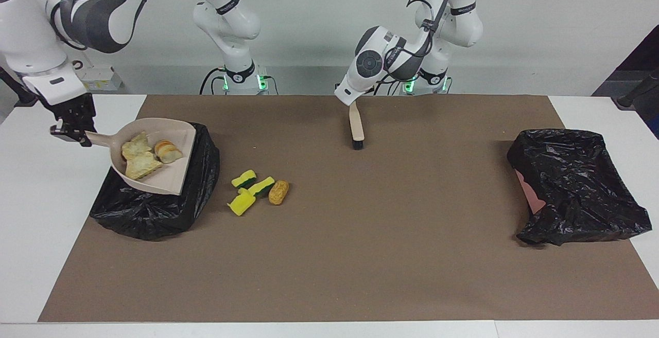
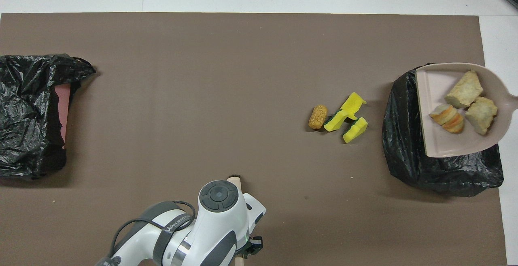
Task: Sweep and dump trash in bin
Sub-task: 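Carry the dustpan with the right gripper over the nearby black bag, then tip the dustpan to dump bread while the left gripper releases the brush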
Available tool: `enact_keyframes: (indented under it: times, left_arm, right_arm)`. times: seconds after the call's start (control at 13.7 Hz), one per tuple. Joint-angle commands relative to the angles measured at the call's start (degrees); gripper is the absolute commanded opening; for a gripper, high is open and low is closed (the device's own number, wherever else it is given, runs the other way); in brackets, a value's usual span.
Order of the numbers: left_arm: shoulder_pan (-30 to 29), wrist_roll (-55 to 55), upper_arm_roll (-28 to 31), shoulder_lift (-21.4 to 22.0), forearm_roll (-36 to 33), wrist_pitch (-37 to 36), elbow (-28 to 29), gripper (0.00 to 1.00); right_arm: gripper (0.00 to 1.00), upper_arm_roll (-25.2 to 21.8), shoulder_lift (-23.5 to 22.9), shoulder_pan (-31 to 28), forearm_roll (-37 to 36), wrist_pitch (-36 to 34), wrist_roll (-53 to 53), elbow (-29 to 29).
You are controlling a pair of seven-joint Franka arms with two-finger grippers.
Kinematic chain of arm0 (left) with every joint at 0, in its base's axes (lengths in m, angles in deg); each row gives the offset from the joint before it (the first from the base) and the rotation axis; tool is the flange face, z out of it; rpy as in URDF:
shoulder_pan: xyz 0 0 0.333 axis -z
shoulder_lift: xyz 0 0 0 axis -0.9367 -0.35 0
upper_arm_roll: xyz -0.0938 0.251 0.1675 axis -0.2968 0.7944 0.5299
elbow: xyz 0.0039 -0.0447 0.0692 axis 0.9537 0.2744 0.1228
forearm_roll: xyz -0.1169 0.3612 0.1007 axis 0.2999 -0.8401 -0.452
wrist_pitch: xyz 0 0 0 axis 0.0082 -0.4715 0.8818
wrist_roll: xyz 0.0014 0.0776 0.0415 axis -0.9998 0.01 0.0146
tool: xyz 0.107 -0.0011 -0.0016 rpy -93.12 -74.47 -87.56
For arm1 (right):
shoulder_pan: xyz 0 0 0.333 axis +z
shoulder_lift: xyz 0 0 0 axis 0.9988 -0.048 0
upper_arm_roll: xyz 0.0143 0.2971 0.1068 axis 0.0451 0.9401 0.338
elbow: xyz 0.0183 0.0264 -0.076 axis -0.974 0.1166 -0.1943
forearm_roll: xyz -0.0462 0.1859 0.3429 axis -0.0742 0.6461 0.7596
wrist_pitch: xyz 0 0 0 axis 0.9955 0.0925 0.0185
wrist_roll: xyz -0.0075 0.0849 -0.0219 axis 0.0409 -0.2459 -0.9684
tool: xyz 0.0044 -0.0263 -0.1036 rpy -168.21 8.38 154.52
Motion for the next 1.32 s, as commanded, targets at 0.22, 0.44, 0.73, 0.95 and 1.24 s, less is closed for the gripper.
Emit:
enact_keyframes:
  times: [0.22,0.44,0.73,0.95,1.24]
  left_arm:
    - [-6.76,-2.86,0.94,-0.38,-9.87,0.70,-9.18,1.00]
    - [-12.38,-5.47,0.94,0.24,-19.47,0.70,-16.20,1.00]
    - [-20.82,-18.56,1.03,-0.20,-24.22,-2.46,-27.63,1.00]
    - [-27.32,-26.82,1.12,0.24,-26.17,-5.78,-34.14,1.00]
    - [-35.23,-36.32,1.65,0.24,-26.61,-15.27,-44.07,1.00]
  right_arm:
    - [0.00,1.25,4.93,0.64,-20.36,-0.57,15.63,5.95]
    - [0.00,1.25,10.20,4.76,-29.68,-0.39,26.35,14.30]
    - [0.00,1.25,12.06,7.85,-36.82,-2.23,31.48,17.41]
    - [0.00,1.34,11.71,7.59,-38.06,-4.00,29.82,15.57]
    - [0.00,0.37,11.62,6.54,-29.41,-4.70,24.63,10.91]
